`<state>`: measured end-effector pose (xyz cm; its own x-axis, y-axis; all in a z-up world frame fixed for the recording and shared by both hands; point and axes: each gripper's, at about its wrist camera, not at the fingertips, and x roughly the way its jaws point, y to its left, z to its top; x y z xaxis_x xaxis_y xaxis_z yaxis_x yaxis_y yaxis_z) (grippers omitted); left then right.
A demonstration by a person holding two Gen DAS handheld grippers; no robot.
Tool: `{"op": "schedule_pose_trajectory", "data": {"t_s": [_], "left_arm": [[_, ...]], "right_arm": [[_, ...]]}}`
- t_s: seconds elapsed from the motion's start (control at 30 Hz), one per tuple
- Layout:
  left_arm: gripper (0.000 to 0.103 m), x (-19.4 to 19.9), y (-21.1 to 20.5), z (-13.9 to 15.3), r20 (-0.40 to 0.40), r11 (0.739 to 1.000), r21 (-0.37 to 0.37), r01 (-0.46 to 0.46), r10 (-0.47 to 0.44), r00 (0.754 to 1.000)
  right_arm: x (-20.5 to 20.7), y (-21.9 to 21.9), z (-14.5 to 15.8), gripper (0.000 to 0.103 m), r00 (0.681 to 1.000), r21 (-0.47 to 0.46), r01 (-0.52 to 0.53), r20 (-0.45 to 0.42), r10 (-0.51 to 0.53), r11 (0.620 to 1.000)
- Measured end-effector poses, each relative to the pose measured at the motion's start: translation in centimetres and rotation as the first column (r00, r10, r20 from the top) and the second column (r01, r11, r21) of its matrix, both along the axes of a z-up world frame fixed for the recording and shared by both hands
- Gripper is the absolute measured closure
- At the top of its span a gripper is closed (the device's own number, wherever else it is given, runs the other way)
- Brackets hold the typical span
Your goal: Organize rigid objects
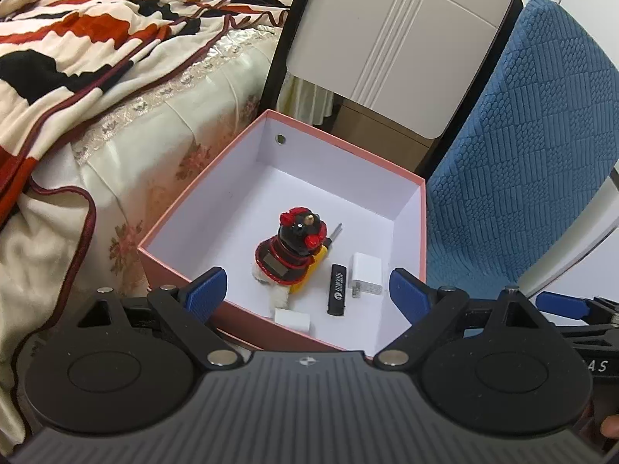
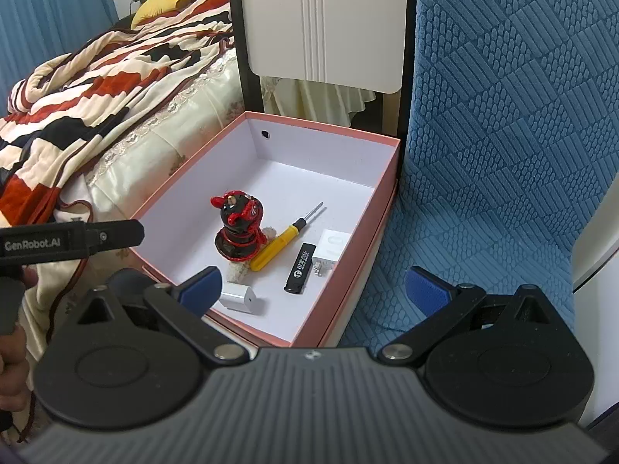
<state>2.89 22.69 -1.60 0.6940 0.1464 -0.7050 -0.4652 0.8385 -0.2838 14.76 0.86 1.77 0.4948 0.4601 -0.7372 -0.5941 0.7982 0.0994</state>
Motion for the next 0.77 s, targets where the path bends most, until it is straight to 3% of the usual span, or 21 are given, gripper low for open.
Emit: {"op": "schedule_pose_trajectory", "data": {"t_s": [0.77], "left_arm": [[0.010,-0.44,0.23,0.03,0.005,1.000,-0.011,-0.018,0.018,1.000]], "right_arm": [[0.00,0.00,-0.11,0.000,1.000,-0.011,-0.007,0.006,0.008,1.000]]}}
